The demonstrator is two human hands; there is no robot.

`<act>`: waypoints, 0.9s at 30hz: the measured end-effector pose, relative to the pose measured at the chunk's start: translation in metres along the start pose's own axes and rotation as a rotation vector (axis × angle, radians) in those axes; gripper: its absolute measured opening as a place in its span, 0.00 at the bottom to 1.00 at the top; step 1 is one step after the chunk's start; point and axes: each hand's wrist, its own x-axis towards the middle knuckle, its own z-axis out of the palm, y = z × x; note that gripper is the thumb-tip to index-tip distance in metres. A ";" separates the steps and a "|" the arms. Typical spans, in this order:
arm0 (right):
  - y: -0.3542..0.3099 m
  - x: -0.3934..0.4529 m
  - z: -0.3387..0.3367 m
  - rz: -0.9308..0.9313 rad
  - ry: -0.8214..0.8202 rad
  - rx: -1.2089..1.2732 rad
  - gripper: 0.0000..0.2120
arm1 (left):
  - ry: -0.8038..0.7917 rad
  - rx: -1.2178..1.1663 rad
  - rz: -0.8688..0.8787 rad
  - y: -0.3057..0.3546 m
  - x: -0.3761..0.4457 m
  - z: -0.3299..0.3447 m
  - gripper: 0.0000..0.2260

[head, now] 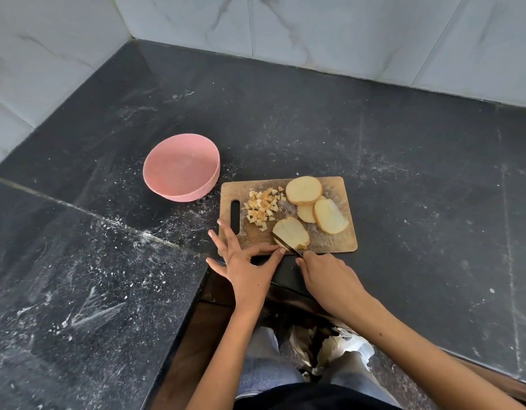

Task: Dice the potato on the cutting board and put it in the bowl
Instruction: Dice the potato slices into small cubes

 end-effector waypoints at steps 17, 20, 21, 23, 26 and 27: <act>0.005 0.000 0.010 0.051 -0.070 -0.128 0.09 | 0.018 0.075 0.008 0.005 0.001 0.005 0.04; 0.009 -0.003 0.012 0.057 -0.081 -0.129 0.08 | 0.021 0.086 0.013 0.005 0.000 0.005 0.05; 0.011 -0.005 0.012 0.053 -0.082 -0.141 0.08 | 0.024 0.090 0.020 0.006 0.000 0.005 0.05; 0.014 -0.010 0.011 0.046 -0.087 -0.168 0.07 | 0.028 0.094 0.033 0.006 0.000 0.005 0.06; 0.018 -0.014 0.012 0.050 -0.095 -0.185 0.06 | 0.031 0.115 0.051 0.005 0.001 0.005 0.07; 0.019 -0.015 0.013 0.055 -0.098 -0.186 0.06 | 0.032 0.121 0.055 0.005 0.001 0.005 0.07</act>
